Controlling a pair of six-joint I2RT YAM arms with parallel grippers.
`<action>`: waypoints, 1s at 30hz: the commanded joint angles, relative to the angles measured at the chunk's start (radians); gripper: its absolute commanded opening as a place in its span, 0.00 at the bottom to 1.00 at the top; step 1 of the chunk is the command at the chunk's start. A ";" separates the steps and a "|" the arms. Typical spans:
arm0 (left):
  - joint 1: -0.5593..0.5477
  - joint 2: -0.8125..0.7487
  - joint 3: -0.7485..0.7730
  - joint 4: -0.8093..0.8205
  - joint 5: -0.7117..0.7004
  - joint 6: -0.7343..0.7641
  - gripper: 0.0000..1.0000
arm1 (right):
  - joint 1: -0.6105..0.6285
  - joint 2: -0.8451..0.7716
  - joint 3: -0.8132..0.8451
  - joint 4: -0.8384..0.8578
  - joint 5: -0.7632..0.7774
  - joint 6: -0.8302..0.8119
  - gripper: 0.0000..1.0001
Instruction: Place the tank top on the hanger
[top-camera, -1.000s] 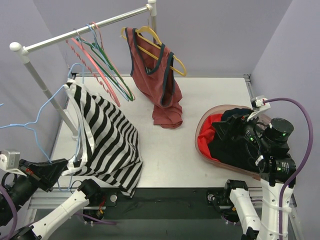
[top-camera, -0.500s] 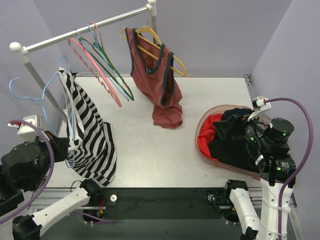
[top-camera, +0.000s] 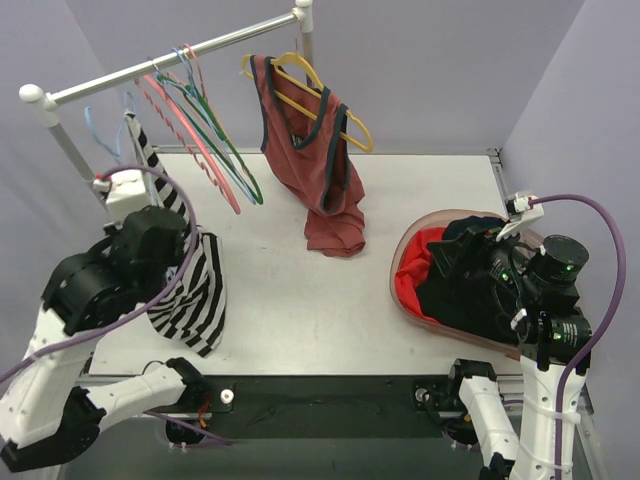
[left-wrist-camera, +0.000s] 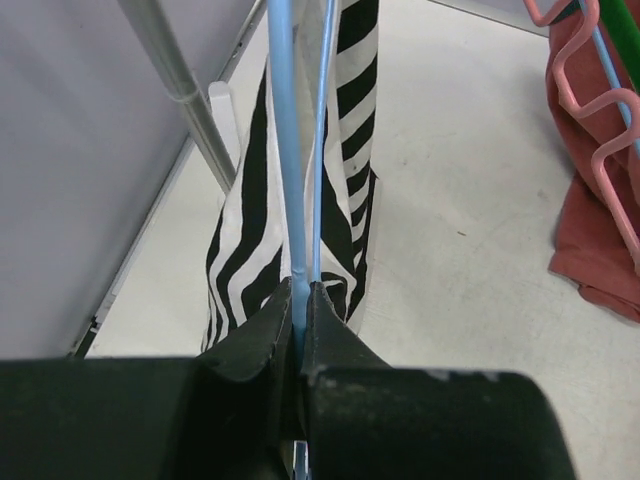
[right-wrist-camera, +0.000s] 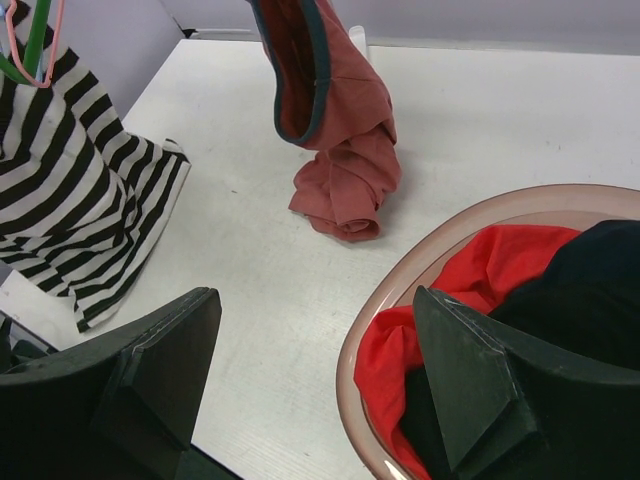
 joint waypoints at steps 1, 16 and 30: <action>0.078 0.068 0.065 0.099 -0.039 0.013 0.00 | -0.008 0.004 0.019 0.036 -0.003 0.005 0.79; 0.420 0.197 0.163 0.288 0.214 0.078 0.00 | -0.011 -0.019 0.010 0.021 -0.009 0.022 0.79; 0.509 0.188 -0.013 0.349 0.336 0.027 0.00 | -0.013 -0.048 0.010 -0.010 -0.019 0.012 0.80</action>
